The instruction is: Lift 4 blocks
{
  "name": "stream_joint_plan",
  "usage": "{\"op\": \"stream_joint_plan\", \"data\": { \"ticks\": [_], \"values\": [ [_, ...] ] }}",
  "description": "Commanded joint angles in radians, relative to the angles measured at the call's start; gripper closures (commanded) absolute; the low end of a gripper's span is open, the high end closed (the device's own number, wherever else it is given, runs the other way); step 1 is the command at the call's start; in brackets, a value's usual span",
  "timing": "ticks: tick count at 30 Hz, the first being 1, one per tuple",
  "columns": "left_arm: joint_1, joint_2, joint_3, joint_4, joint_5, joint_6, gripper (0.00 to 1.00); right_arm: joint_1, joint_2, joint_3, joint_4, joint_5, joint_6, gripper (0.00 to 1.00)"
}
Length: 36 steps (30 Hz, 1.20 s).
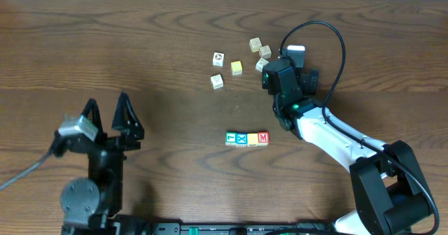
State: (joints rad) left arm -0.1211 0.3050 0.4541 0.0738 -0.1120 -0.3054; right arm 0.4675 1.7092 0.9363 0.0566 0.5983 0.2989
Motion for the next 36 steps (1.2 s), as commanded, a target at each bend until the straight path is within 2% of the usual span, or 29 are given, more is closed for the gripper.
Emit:
{"op": "stream_joint_plan", "data": {
  "ticks": [1,6,11,24,30,36],
  "values": [
    [0.018,-0.073,-0.144,0.13,-0.008,0.003,0.28,-0.008,0.006,0.006,-0.001,0.017,-0.008,0.01],
    [0.022,-0.132,-0.352,0.397,-0.008,-0.014,0.28,-0.008,0.006,0.006,-0.001,0.017,-0.008,0.01],
    [0.029,-0.208,-0.437,0.416,-0.008,-0.014,0.28,-0.008,0.006,0.006,-0.001,0.017,-0.008,0.01],
    [0.058,-0.304,-0.45,0.169,-0.013,-0.014,0.28,-0.008,0.006,0.006,-0.001,0.017,-0.008,0.01],
    [0.059,-0.304,-0.45,0.003,-0.013,-0.014,0.28,-0.008,0.006,0.006,-0.001,0.017,-0.008,0.01],
    [0.059,-0.304,-0.45,-0.14,-0.005,-0.063,0.28,-0.008,0.006,0.006,-0.001,0.017,-0.008,0.01]
  ]
}}
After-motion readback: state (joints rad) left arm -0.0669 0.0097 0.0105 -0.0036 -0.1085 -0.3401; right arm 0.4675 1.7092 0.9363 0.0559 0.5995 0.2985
